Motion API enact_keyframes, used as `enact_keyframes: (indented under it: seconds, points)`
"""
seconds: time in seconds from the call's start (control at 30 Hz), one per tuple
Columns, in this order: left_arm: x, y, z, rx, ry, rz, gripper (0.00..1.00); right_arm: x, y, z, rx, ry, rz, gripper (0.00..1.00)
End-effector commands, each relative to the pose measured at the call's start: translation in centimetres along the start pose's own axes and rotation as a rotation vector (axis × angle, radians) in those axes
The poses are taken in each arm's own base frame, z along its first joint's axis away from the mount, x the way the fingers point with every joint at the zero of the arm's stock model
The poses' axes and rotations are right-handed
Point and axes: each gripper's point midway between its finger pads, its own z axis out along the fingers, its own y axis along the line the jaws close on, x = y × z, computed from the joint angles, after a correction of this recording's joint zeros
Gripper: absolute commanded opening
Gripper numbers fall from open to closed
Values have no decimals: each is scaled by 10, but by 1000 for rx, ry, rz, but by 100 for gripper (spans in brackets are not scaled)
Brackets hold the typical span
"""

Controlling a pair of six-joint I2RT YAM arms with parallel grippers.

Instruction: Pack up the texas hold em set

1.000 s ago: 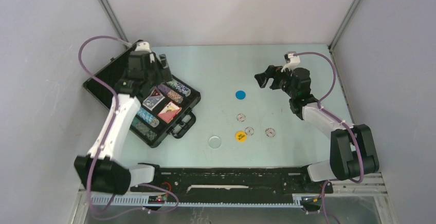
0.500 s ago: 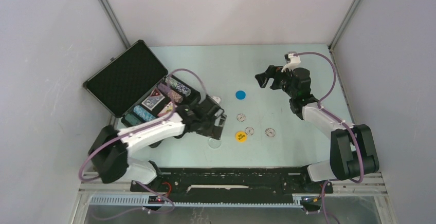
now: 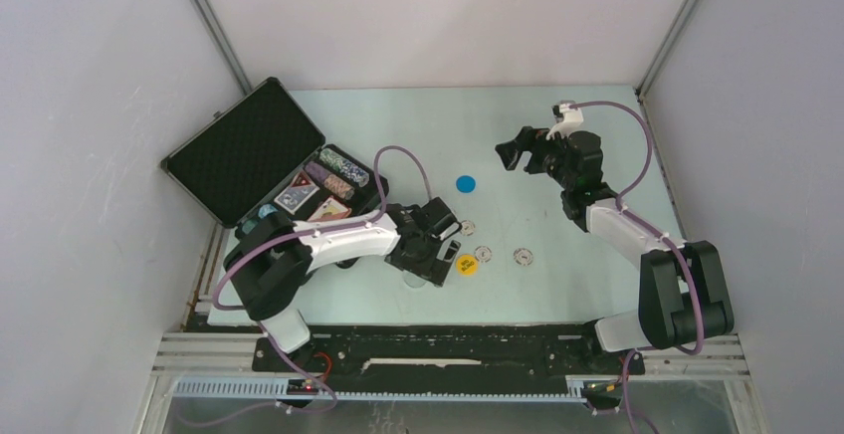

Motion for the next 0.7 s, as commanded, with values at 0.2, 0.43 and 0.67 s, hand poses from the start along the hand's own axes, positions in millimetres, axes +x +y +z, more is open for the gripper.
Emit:
enact_keyframes:
  seconds: [0.2,0.43,0.67]
  points:
    - [-10,-1,3,16,-5,-46,100,-30,5,1,-12,-69,-12,100]
    - [-7,11,7,-5,-5,-79,100,-29,4,1,-11,-68,-9,100]
    - [3,12,9,-13,33,-64,92,-29,5,1,-12,-69,-10,100]
